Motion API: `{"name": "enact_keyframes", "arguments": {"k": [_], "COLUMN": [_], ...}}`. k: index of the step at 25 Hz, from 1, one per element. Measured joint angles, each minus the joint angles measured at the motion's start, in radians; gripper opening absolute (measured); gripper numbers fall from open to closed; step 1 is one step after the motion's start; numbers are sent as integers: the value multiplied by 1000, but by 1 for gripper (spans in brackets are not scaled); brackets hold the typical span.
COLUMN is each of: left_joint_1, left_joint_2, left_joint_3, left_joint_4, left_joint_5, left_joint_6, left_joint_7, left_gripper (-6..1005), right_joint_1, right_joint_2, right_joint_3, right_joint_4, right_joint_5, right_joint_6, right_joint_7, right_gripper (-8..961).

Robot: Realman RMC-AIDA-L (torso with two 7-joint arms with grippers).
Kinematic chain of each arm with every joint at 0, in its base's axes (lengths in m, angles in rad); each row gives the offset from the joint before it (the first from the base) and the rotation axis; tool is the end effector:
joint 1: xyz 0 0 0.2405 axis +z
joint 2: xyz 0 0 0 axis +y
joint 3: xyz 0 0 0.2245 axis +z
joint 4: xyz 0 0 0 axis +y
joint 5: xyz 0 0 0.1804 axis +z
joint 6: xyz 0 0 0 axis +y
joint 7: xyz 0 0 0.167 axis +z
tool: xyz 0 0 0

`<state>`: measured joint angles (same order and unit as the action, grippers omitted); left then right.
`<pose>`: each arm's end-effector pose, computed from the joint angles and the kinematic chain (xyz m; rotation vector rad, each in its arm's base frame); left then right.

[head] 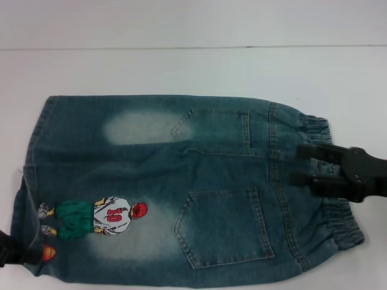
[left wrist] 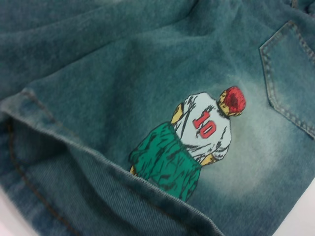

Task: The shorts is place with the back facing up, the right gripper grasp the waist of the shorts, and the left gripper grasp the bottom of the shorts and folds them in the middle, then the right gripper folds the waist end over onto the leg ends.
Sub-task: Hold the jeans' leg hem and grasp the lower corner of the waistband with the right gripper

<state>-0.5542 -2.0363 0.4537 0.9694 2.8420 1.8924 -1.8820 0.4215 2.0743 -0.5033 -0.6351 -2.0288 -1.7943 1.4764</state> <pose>-0.2926 0.2406 0.0487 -2.7010 -1.4287 0.2256 0.2276 0.2566 0.0150 -2.6565 0.9132 0.9701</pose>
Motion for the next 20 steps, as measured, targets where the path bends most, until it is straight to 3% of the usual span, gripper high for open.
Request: {"name": "enact_keyframes", "arguments": {"k": [13, 20], "left_joint_1": [-13, -23], "left_joint_2": [-15, -22], "left_joint_3": [-4, -1], "left_joint_4": [-1, -15], "left_joint_5": [-10, -11], "left_joint_6": [2, -7], "left_joint_7": [-10, -11], "left_gripper": [64, 63], "right_joint_1": [-261, -333], "right_joint_2": [-15, -23], "right_joint_3": [97, 109], "right_joint_4": [0, 7], "right_joint_5": [-5, -45], "right_joint_6": [16, 48], "right_joint_7": [28, 37], "right_gripper": [924, 924]}}
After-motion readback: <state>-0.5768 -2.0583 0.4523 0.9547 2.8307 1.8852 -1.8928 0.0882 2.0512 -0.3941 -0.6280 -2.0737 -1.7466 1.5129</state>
